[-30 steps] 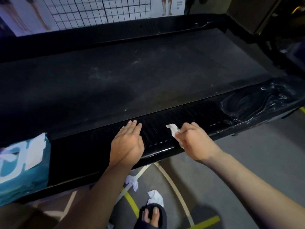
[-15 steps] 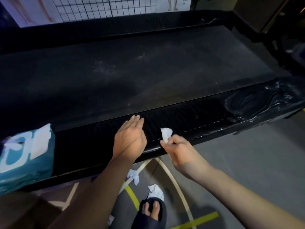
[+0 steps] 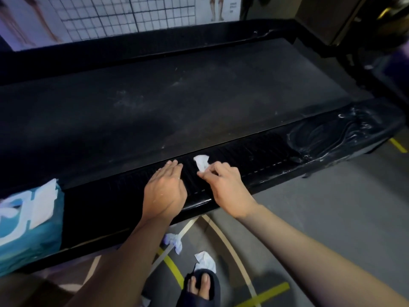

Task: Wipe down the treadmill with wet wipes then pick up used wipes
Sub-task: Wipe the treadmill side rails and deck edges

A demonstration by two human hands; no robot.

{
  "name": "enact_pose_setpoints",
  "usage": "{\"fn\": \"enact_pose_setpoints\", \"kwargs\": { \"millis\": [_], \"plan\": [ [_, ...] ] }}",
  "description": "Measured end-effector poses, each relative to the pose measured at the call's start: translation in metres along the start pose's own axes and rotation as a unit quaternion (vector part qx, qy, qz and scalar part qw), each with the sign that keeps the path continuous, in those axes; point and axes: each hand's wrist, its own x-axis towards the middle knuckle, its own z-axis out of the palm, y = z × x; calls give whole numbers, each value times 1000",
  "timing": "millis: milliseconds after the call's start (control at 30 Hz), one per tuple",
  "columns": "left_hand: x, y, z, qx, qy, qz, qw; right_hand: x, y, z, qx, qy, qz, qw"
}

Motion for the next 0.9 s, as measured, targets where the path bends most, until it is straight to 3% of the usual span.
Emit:
{"fn": "enact_pose_setpoints", "kwargs": {
  "millis": [100, 200, 267, 367, 467, 600, 633, 700, 767, 900],
  "plan": [
    [0, 1, -2, 1, -22, 14, 1000, -33, 4, -18, -1, -1, 13, 1000],
    [-2, 4, -6, -5, -27, 44, 999, -58, 42, -30, -87, 12, 40, 995],
    [-1, 6, -7, -3, -37, 48, 998, -64, 89, -45, -121, 77, 135, 980],
    [0, 7, -6, 29, -45, 34, 998, -64, 138, -82, -85, 77, 325, 939],
    [3, 23, -6, 62, -35, 7, 997, -56, 126, -87, -52, 49, 323, 944],
    [28, 75, -4, -7, -20, 18, 1000, -44, 74, -61, -72, -43, 68, 994],
    [37, 89, -2, -34, -21, 21, 999, -40, 80, -58, -69, -30, 54, 996],
    [54, 114, 5, -66, -25, 30, 997, -37, 119, -69, -27, -11, 164, 986],
    [68, 135, 15, -71, -43, 56, 995, -41, 173, -91, -84, 36, 280, 956],
    [91, 184, 45, -68, -93, 115, 987, -60, 227, -120, -170, 61, 339, 923]
  ]
}}
